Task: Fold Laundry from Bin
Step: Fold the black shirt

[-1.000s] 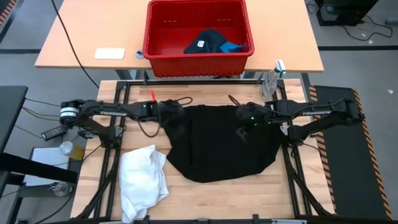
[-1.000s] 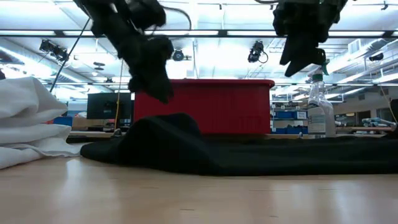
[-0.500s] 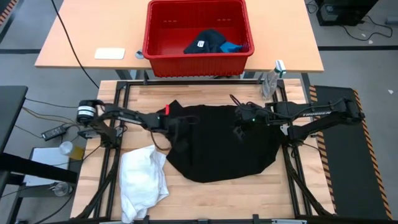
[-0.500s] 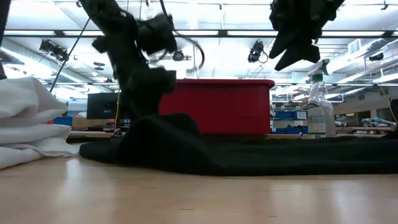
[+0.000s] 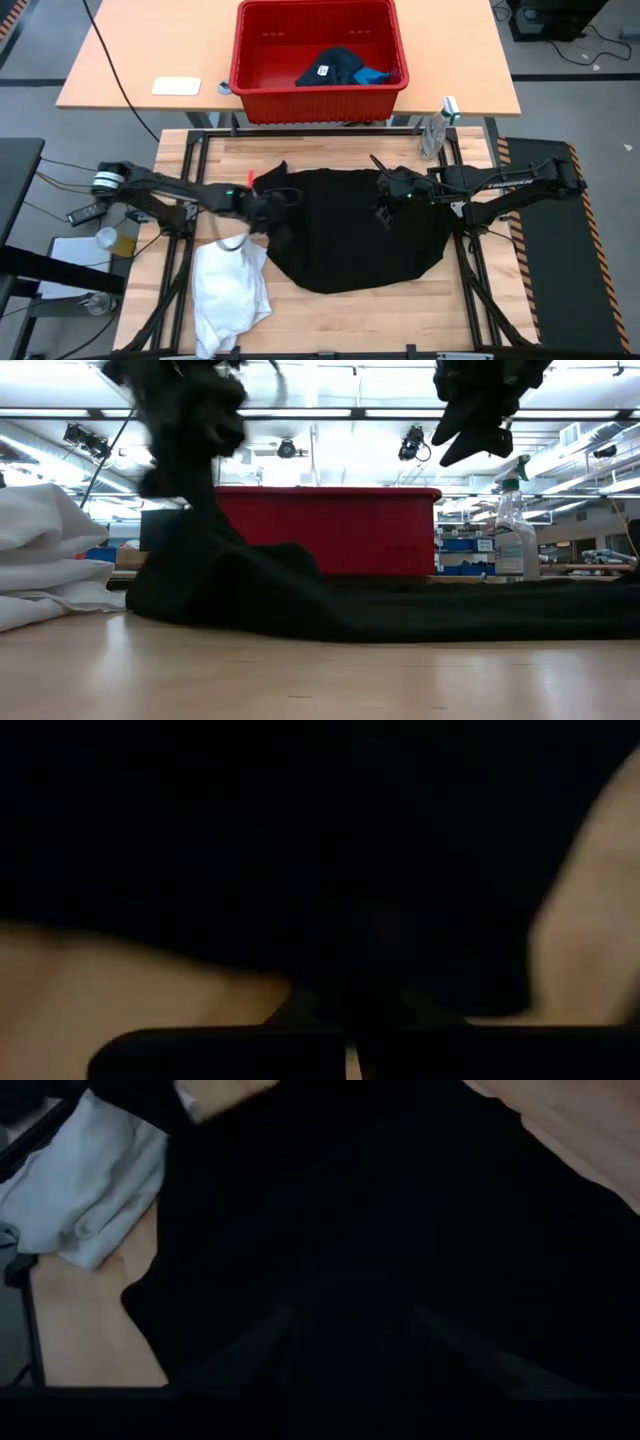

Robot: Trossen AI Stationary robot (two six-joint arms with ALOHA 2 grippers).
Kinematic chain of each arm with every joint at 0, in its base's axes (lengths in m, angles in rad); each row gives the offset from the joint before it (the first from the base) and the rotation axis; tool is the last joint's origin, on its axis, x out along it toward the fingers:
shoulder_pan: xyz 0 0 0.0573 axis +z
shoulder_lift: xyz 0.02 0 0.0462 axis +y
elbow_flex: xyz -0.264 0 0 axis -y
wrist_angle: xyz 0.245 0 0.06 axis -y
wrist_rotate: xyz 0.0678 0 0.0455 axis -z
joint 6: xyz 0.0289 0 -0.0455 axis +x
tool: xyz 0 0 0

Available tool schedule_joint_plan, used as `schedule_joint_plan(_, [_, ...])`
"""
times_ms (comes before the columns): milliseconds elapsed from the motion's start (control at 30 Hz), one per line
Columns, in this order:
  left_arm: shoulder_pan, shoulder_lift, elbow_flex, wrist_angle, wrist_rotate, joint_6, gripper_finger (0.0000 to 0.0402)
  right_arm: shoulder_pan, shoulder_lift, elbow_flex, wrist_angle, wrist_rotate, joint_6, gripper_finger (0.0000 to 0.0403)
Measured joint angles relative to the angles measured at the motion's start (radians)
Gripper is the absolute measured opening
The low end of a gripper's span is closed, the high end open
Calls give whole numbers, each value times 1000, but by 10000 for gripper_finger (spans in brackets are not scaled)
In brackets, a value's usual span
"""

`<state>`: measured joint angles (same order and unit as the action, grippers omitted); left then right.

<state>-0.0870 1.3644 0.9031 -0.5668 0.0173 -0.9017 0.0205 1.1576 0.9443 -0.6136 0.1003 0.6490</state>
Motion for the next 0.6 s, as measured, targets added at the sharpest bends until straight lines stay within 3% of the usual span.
schedule_joint_plan(133, [-123, -58, -5, -70, -7, -321, 4, 6, 0, 0, 16, -44, -18, 201])
schedule_joint_plan(300, [-297, -18, -7, -71, -62, -572, 3, 6, 0, 0, 48, -49, -24, 201])
schedule_joint_plan(467, [-400, 22, -7, -176, -154, -744, 3, 6, 0, 0, 53, -50, -24, 201])
schedule_joint_plan(600, [-400, 24, -8, -208, -238, -780, 22, 5, 0, 0, 53, -77, -43, 201])
